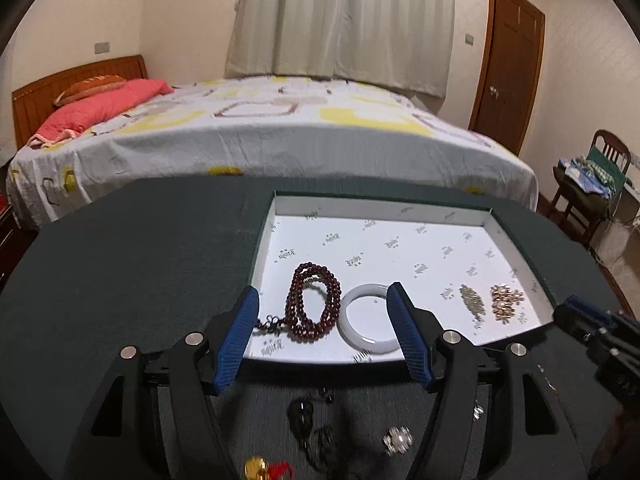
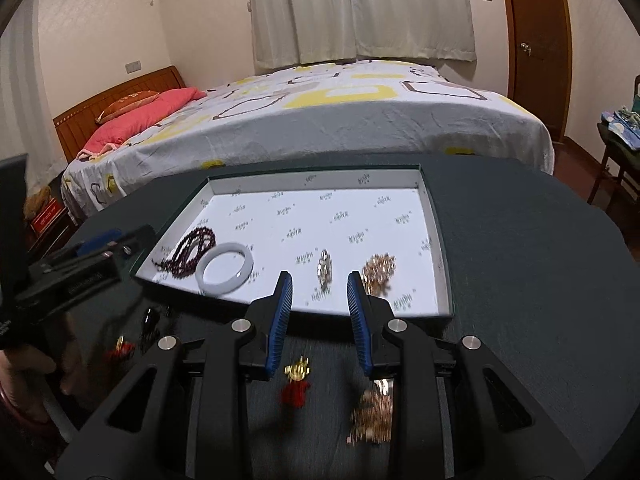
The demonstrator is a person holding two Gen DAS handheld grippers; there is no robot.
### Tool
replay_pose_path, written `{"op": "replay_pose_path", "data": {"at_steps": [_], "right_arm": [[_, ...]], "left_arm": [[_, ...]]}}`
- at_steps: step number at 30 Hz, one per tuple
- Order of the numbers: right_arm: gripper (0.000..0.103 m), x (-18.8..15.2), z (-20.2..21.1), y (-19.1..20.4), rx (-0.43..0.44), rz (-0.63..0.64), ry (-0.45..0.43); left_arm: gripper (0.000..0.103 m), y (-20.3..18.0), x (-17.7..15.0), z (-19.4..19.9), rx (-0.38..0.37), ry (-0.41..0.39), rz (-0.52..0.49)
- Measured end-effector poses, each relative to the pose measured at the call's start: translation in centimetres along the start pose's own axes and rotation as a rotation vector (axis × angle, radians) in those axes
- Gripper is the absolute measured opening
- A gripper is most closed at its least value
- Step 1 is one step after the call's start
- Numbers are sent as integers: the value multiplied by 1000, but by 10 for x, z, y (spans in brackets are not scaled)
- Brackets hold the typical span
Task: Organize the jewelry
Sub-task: 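Open both tools and withdraw them from the box toward the table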
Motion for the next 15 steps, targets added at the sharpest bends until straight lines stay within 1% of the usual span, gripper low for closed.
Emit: {"op": "replay_pose_path", "data": {"at_steps": [6, 11, 15], "right_arm": [[28, -21, 11, -4, -4, -2, 19], [28, -39, 16, -7, -3, -7, 43], [28, -56, 15, -12, -21, 0, 64]], "left_arm": [[65, -1, -16, 25, 13, -22, 29], [65, 3, -34, 35, 46, -2, 44], [65, 8, -47, 42, 66, 8, 60]]}}
Point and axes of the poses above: each gripper's, at about its wrist camera, not at the fingertips, and z roughly against the way its jaws point, y to its left, x to its top, the point moved 7 cm from there along -z, roughly the way its jaws point, and after that the axes turned 12 degrees about -x, right-handed, at the moved point
